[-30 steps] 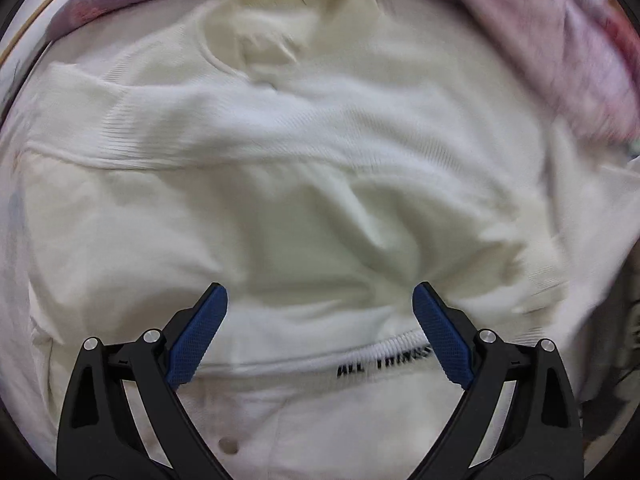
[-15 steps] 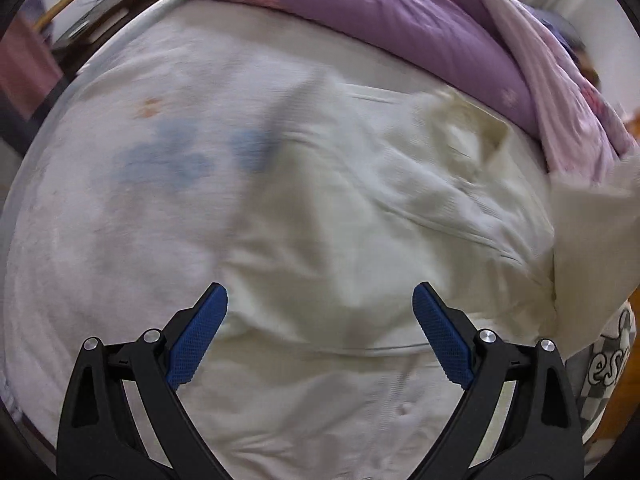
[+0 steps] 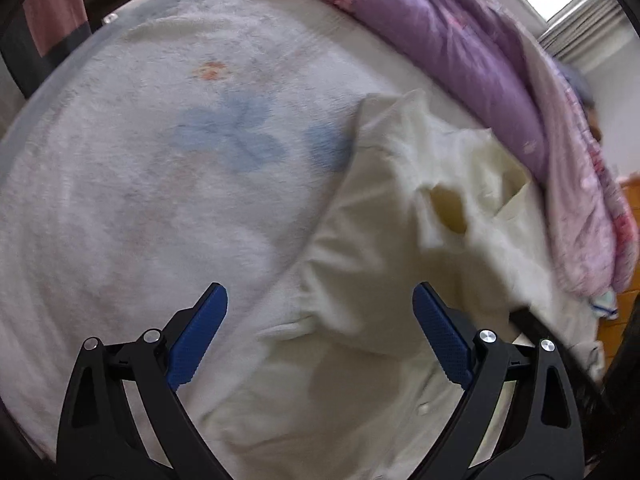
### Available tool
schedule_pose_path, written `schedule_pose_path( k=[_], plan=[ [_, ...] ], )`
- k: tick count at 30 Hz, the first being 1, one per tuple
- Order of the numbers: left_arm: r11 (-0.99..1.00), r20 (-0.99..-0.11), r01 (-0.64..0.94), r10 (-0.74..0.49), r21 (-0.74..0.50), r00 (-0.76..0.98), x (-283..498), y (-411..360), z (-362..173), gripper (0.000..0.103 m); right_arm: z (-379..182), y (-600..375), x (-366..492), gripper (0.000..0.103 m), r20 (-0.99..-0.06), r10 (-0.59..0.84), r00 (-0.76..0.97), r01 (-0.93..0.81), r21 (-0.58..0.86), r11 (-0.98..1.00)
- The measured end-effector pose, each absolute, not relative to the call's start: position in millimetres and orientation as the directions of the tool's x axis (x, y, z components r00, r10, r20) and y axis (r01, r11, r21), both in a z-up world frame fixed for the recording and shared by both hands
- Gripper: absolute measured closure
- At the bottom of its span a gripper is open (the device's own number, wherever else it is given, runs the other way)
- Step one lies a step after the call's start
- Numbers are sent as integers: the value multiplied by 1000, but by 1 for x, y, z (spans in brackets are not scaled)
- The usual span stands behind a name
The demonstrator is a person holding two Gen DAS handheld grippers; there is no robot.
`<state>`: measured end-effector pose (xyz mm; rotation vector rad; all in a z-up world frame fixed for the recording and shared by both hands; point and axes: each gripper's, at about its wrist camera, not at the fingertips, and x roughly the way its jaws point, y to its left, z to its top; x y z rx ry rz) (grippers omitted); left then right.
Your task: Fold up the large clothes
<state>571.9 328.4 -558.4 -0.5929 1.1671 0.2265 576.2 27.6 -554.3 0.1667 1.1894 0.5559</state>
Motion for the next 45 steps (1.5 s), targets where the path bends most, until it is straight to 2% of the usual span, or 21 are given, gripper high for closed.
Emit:
schedule_pose_path(
  k=[2,3,5,8,14,15,16,17,19,21,23,24,26,28,31,32,33,35,37,39,45],
  plan=[
    [822,-900,-451,-157,-348,408,580,316,-556,10,-550,4,566,30,-813,526,251,-294,453,841],
    [822,-899,-443,-177,-359,401,586,310,-559,9,-549,-7,565,27,-805,536,255,-281,469,837],
    [817,-896,-423,-234,-392,377,598,295,-566,9,-548,-20,564,29,-794,555,249,-278,490,826],
    [830,-910,-412,-248,-376,331,611,277,-579,9,-548,-44,559,29,-795,539,278,-241,486,840],
    [849,-953,-458,-155,-264,262,620,270,-602,10,-547,-130,566,29,-827,401,394,-94,397,913],
    [844,-946,-452,-182,-291,270,621,270,-604,14,-549,-143,568,29,-832,387,397,-72,392,917],
    [843,-940,-442,-198,-307,276,622,269,-606,25,-551,-153,570,29,-839,369,400,-53,381,923],
    [853,-941,-425,-199,-303,272,624,266,-608,40,-553,-166,573,29,-849,343,401,-31,361,932],
    [885,-953,-389,-164,-256,255,630,258,-610,57,-558,-188,577,29,-862,308,403,6,339,941],
    [890,-952,-373,-171,-260,255,632,257,-610,85,-562,-201,581,29,-874,279,397,32,317,948],
    [892,-943,-369,-154,-261,293,630,261,-600,89,-567,-211,584,29,-885,256,388,59,301,952],
    [905,-943,-376,-74,-201,324,626,264,-588,90,-570,-216,586,29,-888,250,386,72,299,951],
    [900,-916,-384,-41,-207,399,619,273,-563,90,-570,-220,590,29,-883,252,395,78,306,949],
    [885,-891,-401,-35,-238,453,611,288,-544,90,-568,-221,593,34,-869,265,417,61,318,946],
    [865,-901,-463,32,-192,433,611,307,-550,90,-571,-217,607,68,-865,265,426,40,311,950],
    [858,-908,-478,36,-186,418,611,312,-556,90,-578,-216,614,86,-864,282,417,42,329,943],
    [853,-913,-489,37,-184,407,611,314,-563,90,-582,-214,619,93,-867,288,406,46,334,941],
    [874,-934,-463,30,-148,355,621,312,-587,88,-600,-210,632,93,-881,307,360,58,349,935],
    [884,-949,-452,32,-119,314,625,310,-606,81,-619,-209,640,96,-915,265,305,92,305,948],
    [882,-961,-456,15,-118,277,631,310,-618,51,-645,-214,646,103,-947,208,246,122,243,962],
    [870,-947,-460,-24,-179,322,627,324,-599,47,-654,-233,653,101,-939,260,223,170,300,939]
  ],
)
